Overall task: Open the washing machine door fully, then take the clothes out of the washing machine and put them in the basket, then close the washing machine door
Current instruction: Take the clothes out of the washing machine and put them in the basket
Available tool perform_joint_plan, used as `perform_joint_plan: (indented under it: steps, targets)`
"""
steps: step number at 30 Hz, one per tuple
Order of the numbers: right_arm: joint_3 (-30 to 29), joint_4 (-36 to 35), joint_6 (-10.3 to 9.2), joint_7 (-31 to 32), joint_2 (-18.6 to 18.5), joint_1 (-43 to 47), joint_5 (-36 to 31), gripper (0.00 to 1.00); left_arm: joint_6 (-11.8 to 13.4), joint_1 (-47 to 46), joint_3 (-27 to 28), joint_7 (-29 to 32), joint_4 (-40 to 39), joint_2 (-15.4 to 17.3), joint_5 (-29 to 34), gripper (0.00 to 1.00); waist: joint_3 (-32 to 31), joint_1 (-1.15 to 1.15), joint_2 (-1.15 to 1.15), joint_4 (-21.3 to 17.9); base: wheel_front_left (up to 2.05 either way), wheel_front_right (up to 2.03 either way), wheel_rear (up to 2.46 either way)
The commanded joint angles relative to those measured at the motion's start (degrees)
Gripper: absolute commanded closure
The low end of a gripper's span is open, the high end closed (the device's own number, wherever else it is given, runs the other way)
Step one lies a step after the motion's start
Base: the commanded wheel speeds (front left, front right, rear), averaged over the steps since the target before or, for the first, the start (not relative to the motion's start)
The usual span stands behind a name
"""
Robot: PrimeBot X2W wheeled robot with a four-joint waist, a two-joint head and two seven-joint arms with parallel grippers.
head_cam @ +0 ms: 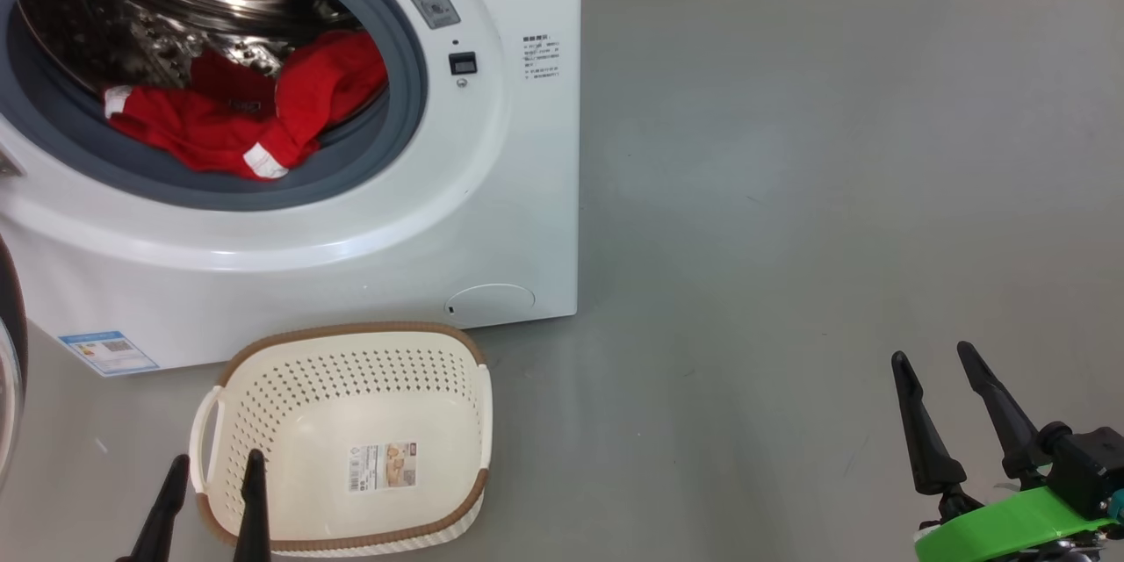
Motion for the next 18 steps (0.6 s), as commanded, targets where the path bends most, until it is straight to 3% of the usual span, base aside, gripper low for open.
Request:
perform_joint_plan:
  steps: [1,18]
  targets:
    - [1.0,-1.6,0.36,-0.4,-0.7,-0.5,-0.1,0.00,-0.3,-0.8,2.3,-0.3,-1.5,0.5,0.4,0.00,-0.1,0.01,0.00,0.1,0.00,0.00,0.00]
    - [1.2,-1.5,0.36,-0.4,-0.7,-0.5,-0.2,0.00,-0.3,-1.3,2.9,-0.3,-1.6,0.1,1.2,0.00,-0.3,0.01,0.00,0.9,0.00,0.00,0.00]
